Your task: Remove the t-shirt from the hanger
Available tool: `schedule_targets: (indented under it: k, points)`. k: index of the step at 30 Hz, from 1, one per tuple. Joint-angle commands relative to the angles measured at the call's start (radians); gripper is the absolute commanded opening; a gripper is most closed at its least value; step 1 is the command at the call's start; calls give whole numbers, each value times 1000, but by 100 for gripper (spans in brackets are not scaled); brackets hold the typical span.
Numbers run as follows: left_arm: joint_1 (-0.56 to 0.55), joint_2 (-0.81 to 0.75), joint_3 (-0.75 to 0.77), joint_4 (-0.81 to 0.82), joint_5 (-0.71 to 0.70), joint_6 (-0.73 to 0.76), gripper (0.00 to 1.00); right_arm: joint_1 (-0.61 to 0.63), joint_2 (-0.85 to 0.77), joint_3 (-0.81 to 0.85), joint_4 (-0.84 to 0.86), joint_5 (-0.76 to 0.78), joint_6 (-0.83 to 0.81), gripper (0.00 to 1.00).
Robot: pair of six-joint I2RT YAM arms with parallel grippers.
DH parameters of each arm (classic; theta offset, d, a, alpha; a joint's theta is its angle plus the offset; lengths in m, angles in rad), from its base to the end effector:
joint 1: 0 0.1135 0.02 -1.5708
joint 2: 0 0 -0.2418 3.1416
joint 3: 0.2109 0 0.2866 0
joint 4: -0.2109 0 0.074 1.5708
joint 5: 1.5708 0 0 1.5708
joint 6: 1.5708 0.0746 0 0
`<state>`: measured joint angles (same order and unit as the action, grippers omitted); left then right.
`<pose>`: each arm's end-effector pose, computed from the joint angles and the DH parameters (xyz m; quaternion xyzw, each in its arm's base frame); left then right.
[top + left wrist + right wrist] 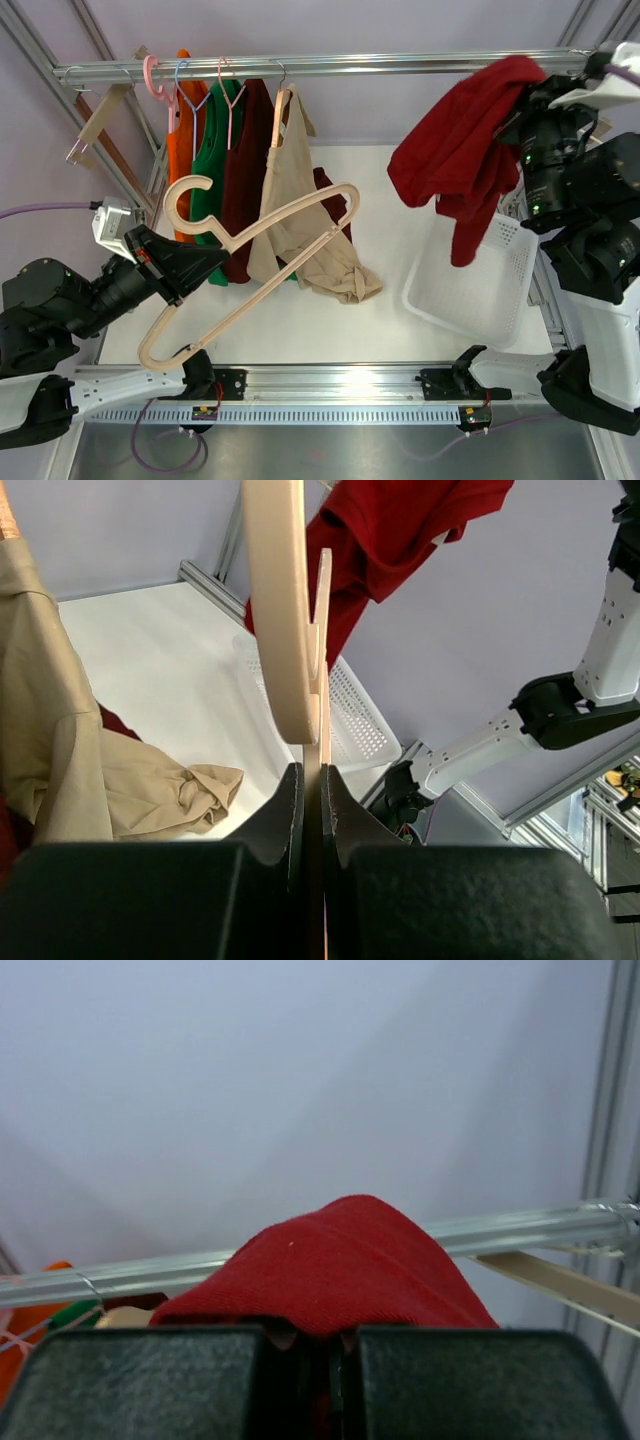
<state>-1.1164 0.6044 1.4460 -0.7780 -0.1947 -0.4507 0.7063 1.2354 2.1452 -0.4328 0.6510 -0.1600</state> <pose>0.0612 -0.0924 0.5092 0.1555 0.6668 -0.4651 0.5611 0.1690 0.0847 0.6611 0.0411 0.5619 0.0582 0.8242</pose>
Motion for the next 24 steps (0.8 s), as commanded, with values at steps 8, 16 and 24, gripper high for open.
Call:
schedule_targets:
  k: [8,16,24]
  points:
    - [1,83,-19,88,-8,30,0,-177,-296,-618,-1,68,206,0]
    - [1,213,51,125,-43,52,0,-238,-536,-1237,-81,406,650,0]
    - [1,376,181,120,-119,105,0,-392,-597,-1450,-270,416,982,0]
